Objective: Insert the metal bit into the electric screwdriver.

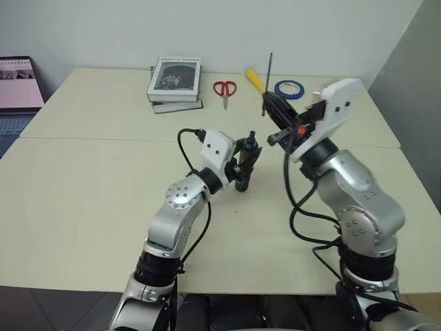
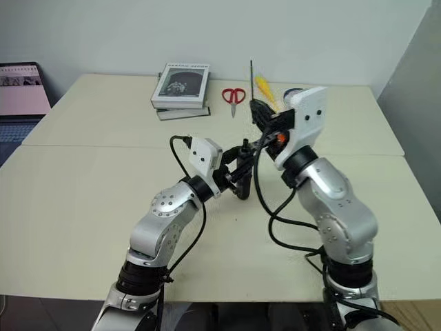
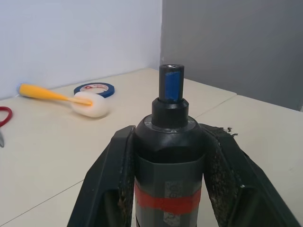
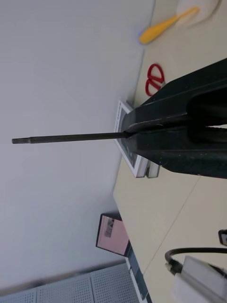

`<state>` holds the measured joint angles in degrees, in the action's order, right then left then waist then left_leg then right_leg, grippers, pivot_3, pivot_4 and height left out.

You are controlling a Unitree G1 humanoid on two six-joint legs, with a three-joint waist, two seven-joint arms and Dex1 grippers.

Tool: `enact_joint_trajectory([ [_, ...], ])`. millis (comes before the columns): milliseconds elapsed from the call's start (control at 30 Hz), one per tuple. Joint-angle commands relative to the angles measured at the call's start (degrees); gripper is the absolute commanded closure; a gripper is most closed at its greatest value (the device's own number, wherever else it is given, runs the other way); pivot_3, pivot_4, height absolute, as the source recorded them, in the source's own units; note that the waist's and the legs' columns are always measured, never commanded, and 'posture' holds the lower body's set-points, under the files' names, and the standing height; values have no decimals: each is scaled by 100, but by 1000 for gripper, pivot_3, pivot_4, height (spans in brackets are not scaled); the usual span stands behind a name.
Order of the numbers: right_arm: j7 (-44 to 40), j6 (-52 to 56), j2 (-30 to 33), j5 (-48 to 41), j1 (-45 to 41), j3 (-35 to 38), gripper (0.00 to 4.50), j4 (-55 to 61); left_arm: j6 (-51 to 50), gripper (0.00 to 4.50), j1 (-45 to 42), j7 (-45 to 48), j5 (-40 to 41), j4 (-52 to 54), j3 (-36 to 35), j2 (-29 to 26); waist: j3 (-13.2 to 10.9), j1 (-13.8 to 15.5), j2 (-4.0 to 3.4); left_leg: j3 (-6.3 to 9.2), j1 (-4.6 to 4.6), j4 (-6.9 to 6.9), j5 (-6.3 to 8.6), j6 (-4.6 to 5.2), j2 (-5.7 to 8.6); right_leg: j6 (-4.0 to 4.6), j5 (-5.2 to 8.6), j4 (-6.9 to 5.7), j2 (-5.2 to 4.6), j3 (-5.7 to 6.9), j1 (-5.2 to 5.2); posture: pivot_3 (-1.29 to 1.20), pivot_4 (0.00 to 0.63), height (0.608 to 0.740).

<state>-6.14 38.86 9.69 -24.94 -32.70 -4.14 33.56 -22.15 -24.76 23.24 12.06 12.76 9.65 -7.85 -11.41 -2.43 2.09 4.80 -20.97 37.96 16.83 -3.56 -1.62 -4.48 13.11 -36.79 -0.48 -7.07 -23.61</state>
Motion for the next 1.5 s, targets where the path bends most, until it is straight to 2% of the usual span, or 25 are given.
enact_joint_trajectory([
  [33,108,-302,-191,251,-82,-127,4500,120,286,2870,46,-251,-197,162,-22,102,0,-8,0,0,-1,1,0,0,0,0,0,1,0,0,0,0,150,740],
  [267,99,-317,-376,354,-114,-120,4500,45,596,2870,83,-740,-512,90,-24,338,0,-33,0,1,0,-1,0,0,0,0,0,1,0,1,0,0,150,740],
  [667,251,62,-589,355,-230,-82,4500,21,728,2870,133,-853,-802,-42,128,416,0,-43,0,2,-2,-2,0,0,0,0,0,3,0,2,0,0,150,740],
  [1200,316,-379,-970,885,45,-507,4500,-274,788,2870,174,-988,-943,-77,153,472,0,-76,0,1,-2,-4,0,0,0,0,1,4,0,2,-2,0,150,740],
  [1500,290,-612,-980,1070,164,-555,4500,-406,789,2870,186,-1010,-952,-69,151,466,0,-82,0,2,-3,-5,0,0,0,0,1,5,0,1,-3,0,150,740],
])
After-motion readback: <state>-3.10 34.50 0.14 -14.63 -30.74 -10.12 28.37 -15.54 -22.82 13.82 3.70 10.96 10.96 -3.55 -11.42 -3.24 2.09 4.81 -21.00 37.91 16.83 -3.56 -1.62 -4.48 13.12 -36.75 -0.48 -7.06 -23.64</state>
